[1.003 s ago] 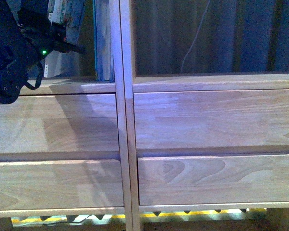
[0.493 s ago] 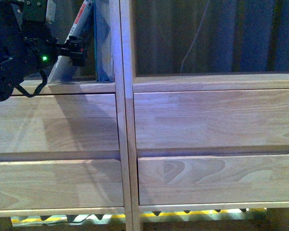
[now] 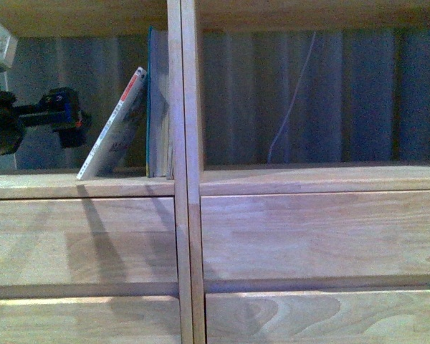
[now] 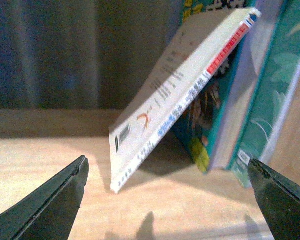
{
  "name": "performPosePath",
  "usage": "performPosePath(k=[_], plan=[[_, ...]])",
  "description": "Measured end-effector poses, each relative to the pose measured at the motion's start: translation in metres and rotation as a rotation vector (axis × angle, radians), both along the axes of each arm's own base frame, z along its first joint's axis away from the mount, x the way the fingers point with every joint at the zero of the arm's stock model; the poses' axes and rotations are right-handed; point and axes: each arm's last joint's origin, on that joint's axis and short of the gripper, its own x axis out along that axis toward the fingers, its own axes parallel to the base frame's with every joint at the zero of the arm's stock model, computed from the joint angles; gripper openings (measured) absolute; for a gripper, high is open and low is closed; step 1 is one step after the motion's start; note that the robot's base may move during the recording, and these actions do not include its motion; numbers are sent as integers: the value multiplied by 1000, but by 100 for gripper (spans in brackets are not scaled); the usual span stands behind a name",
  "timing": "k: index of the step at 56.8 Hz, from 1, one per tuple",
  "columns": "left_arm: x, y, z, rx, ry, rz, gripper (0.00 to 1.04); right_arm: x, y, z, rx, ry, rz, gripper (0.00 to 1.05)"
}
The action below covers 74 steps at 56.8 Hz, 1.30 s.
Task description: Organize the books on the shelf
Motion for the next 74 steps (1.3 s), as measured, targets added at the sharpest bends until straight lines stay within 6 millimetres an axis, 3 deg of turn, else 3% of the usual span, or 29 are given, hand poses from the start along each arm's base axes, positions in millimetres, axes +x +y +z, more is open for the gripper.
performPosePath(k=[12,14,19,23,26,33,45,49,54,74], plan=[[-108,20,-6,-27,86,-21,98,6,-3,-6,-171,73,-241,98],[-139,26,-9,-59,82,-61,98,7,-3,-11,-278,65,-297,98],[-181,29,-15,-105,79,-121,98,6,-1,-17,-411,33,-361,98],[-208,23,-22,-96,110,24,89,5,1,-22,-502,13,-386,97],[-226,19,-34,-41,122,143,78,4,4,-26,-601,79,-477,88],[-234,21,-58,17,125,258,57,0,10,-41,-757,137,-551,68],[-241,20,-89,44,133,251,21,-7,18,-57,-823,117,-554,33],[-244,20,-99,47,132,251,3,-9,24,-64,-831,128,-580,16],[-246,20,-108,50,135,251,3,-11,30,-69,-843,109,-547,2],[-253,20,-128,49,125,252,3,-18,31,-81,-842,110,-551,3]])
